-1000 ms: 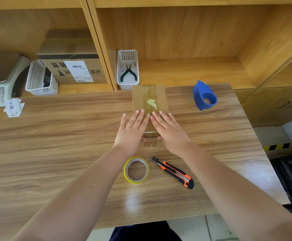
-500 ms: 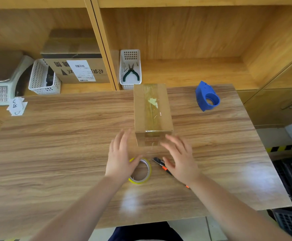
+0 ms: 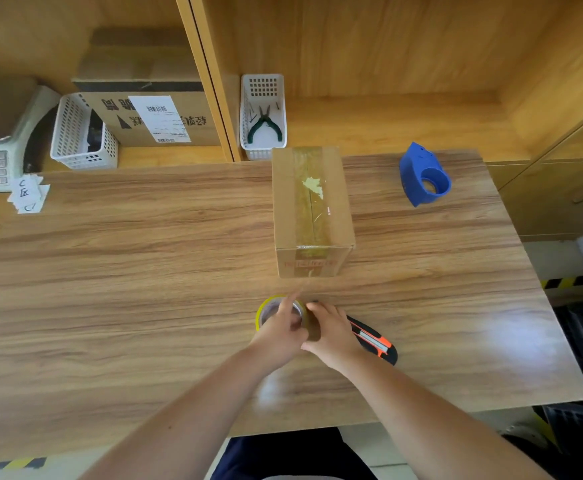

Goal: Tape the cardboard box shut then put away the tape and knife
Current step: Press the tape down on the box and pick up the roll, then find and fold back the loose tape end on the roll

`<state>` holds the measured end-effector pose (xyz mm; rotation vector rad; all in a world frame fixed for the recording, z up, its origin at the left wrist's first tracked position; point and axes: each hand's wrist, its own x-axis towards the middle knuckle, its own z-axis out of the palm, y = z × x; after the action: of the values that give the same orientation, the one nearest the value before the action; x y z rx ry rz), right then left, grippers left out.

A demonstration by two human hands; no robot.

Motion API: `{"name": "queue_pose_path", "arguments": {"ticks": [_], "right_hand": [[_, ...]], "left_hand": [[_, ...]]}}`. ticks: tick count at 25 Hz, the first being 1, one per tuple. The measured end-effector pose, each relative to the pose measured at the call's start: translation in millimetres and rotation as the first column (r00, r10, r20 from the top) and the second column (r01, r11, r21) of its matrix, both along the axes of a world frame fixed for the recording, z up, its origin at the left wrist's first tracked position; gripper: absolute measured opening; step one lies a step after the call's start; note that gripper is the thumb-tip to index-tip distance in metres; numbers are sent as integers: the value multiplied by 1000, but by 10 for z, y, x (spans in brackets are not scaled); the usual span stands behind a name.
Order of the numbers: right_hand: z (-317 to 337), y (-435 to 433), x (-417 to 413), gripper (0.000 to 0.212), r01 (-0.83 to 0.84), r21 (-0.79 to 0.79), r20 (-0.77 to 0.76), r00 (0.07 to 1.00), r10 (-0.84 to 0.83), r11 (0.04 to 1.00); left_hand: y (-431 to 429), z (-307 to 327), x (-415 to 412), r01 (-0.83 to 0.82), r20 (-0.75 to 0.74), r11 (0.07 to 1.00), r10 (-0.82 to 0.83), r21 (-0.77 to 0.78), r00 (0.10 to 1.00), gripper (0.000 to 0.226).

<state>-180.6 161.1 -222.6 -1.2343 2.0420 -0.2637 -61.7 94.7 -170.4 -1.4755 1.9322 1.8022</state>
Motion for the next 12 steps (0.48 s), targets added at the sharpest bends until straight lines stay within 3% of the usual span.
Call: {"name": "queue_pose_path", "arguments": {"ticks": [3, 7, 12], "right_hand": [[126, 7, -92, 78, 95, -131, 135, 988, -77, 987], [263, -4, -148, 54, 199, -281, 256, 958, -126, 939], [401, -29, -191, 42, 214, -416, 282, 954, -99, 884]], "left_hand": [[-65, 95, -21, -110, -96, 993, 114, 44, 989, 77], [-145, 269, -5, -212, -161, 972, 227, 103, 961, 82], [-118, 319, 33, -266, -222, 957, 287, 119, 932, 86]]}}
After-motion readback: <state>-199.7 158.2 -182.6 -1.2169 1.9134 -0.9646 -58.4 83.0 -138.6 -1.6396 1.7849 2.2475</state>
